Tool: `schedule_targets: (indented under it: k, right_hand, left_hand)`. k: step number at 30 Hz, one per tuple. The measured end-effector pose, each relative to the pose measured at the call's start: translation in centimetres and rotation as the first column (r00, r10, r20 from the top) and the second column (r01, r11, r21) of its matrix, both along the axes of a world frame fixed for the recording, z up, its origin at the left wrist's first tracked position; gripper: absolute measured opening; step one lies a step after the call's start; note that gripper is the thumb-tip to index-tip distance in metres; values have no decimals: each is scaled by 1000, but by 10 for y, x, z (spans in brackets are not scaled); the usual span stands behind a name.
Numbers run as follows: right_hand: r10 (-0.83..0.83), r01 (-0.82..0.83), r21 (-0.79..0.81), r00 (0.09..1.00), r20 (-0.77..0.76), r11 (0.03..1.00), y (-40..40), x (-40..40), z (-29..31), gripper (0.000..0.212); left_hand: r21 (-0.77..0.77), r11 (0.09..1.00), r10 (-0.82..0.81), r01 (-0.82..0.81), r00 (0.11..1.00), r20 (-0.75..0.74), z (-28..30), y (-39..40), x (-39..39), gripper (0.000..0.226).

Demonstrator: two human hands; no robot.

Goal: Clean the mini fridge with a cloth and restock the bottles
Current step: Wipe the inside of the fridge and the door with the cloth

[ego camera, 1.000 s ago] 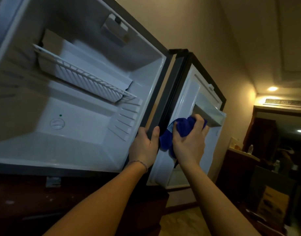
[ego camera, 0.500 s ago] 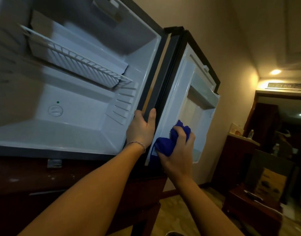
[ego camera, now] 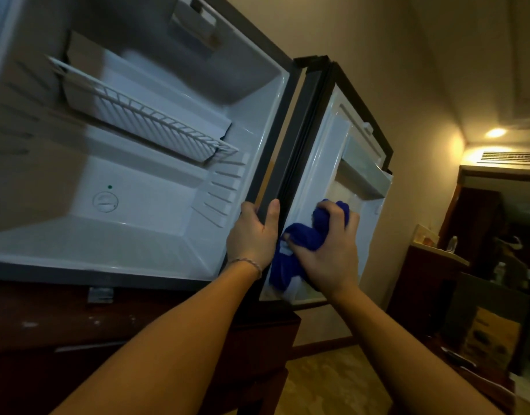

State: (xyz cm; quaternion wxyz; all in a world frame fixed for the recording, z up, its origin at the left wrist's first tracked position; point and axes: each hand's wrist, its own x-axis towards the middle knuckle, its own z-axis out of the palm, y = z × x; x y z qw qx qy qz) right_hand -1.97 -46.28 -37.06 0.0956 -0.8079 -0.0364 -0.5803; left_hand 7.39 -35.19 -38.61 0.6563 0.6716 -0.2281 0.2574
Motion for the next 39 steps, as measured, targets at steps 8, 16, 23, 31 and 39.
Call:
schedule_targets:
  k: [8, 16, 23, 31, 39]
  right_hand:
    - [16, -67, 274, 982, 186, 959, 21, 15, 72, 71]
    - [74, -69, 184, 997, -23, 981, 10, -1, -34, 83]
    - [98, -102, 223, 995, 25, 969, 12, 2, -24, 76]
    - [122, -203, 342, 962, 244, 917, 19, 10, 64, 61]
    - [131, -184, 328, 976, 175, 927, 16, 11, 22, 57]
  left_hand:
    - [3, 1000, 23, -23, 1000, -1, 2, 0, 2, 62]
    - [-10, 1000, 29, -29, 1000, 2, 1, -2, 5, 64]
    - [-28, 998, 50, -50, 999, 9, 1, -2, 2, 70]
    - [-50, 996, 79, -78, 997, 17, 0, -4, 3, 75]
    - [-44, 993, 111, -110, 994, 8, 0, -6, 4, 68]
